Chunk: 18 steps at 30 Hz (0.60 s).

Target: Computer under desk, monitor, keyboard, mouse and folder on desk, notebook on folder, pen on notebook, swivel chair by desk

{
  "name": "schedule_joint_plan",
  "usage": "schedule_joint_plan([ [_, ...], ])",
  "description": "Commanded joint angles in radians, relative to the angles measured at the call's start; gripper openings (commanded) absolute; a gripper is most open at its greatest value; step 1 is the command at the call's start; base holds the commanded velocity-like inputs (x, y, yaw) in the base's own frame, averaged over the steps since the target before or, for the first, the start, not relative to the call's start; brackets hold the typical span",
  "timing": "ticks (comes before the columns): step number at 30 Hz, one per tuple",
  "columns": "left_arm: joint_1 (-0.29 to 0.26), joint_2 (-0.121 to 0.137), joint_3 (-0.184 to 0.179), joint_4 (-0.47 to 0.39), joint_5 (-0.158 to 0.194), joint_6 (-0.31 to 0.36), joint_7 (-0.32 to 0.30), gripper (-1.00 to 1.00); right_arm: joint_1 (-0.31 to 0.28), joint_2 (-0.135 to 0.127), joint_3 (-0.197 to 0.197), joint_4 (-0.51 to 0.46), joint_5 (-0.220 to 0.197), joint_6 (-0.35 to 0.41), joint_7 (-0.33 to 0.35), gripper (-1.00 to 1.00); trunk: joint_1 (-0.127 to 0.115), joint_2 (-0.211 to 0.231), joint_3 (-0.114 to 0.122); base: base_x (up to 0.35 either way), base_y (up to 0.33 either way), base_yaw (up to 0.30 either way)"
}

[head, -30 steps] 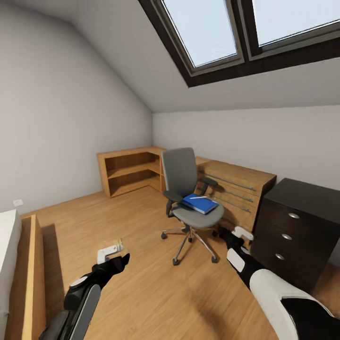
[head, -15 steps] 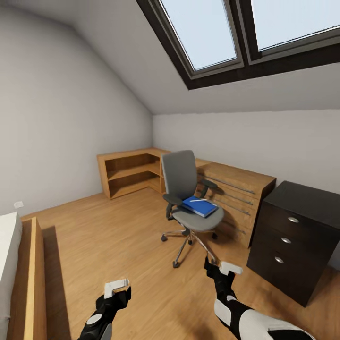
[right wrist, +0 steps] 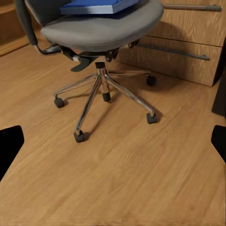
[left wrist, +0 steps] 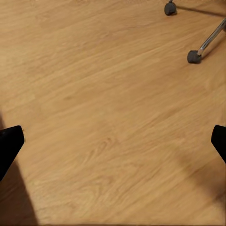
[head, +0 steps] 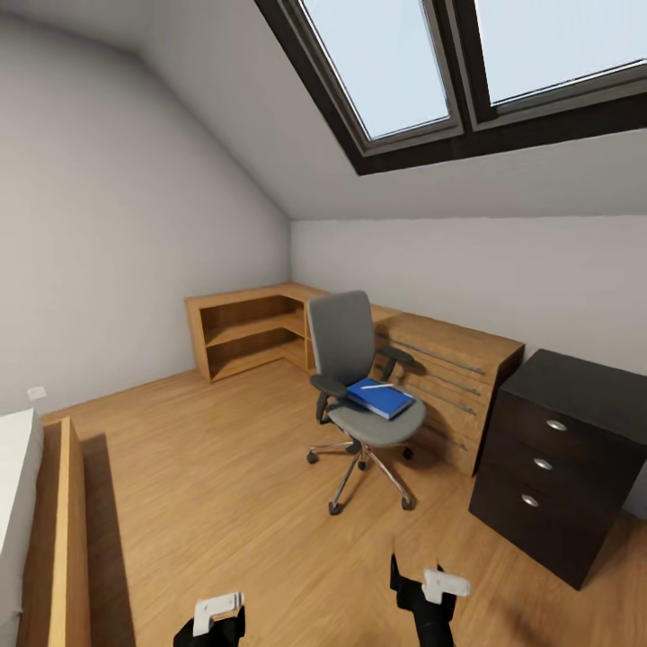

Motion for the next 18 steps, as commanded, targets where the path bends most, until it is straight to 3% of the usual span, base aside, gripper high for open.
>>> schedule_joint_plan([
  [1,-0.001,0.001,-0.009,0.019,0.011,-0.027,0.008,1.0,0.012,0.0,0.002,0.002,0.006,-0.012,-0.002,1.0,-0.004,0.007,0.002,0.0,0.0,0.0],
  [10,-0.001,0.001,-0.01,0.209,0.008,-0.225,0.006,1.0,0.104,-0.002,0.003,0.002,0.077,-0.102,-0.002,1.0,-0.039,0.07,0.03,0.0,0.0,0.0],
  [18,-0.001,-0.013,-0.011,0.282,0.007,-0.288,0.004,1.0,0.125,-0.003,0.004,0.002,0.089,-0.123,-0.001,1.0,-0.069,0.126,0.056,0.0,0.0,0.0],
])
